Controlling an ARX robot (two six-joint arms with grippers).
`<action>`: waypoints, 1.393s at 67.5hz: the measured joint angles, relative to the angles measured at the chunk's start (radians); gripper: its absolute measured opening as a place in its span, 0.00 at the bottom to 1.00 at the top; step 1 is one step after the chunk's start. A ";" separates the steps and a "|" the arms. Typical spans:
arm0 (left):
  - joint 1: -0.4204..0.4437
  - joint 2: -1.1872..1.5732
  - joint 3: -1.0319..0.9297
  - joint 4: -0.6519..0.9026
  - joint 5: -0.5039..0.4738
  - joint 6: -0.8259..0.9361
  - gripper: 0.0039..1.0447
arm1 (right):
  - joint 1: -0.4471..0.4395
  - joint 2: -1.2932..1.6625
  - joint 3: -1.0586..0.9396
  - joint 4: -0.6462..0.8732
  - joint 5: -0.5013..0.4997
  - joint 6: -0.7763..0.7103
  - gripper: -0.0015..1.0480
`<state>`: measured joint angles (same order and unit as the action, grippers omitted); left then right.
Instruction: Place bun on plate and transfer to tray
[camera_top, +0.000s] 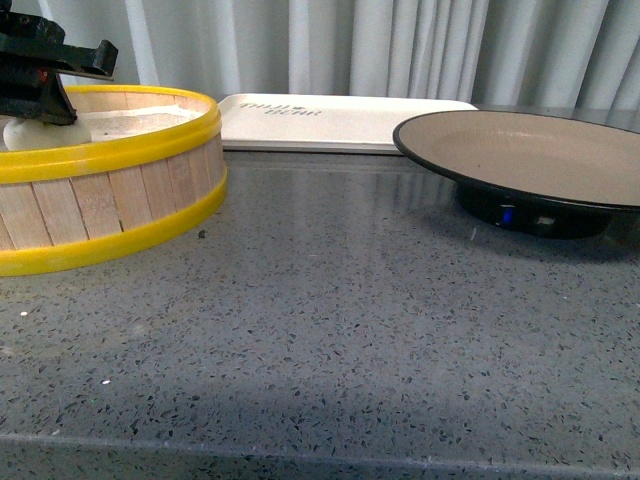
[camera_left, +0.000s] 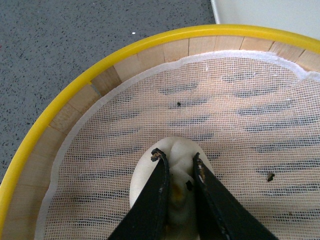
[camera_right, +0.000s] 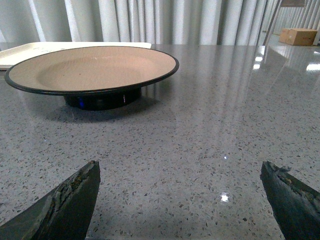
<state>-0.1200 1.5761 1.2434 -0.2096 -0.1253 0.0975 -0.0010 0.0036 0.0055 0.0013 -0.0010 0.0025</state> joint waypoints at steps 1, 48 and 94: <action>0.000 0.000 0.002 0.000 0.000 0.000 0.09 | 0.000 0.000 0.000 0.000 0.000 0.000 0.92; -0.470 -0.113 0.193 -0.030 -0.015 0.061 0.04 | 0.000 0.000 0.000 0.000 0.000 0.000 0.92; -0.696 0.400 0.626 -0.094 -0.055 0.098 0.04 | 0.000 0.000 0.000 0.000 0.000 0.000 0.92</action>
<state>-0.8158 1.9759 1.8690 -0.3035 -0.1802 0.1951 -0.0010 0.0036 0.0055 0.0013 -0.0010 0.0025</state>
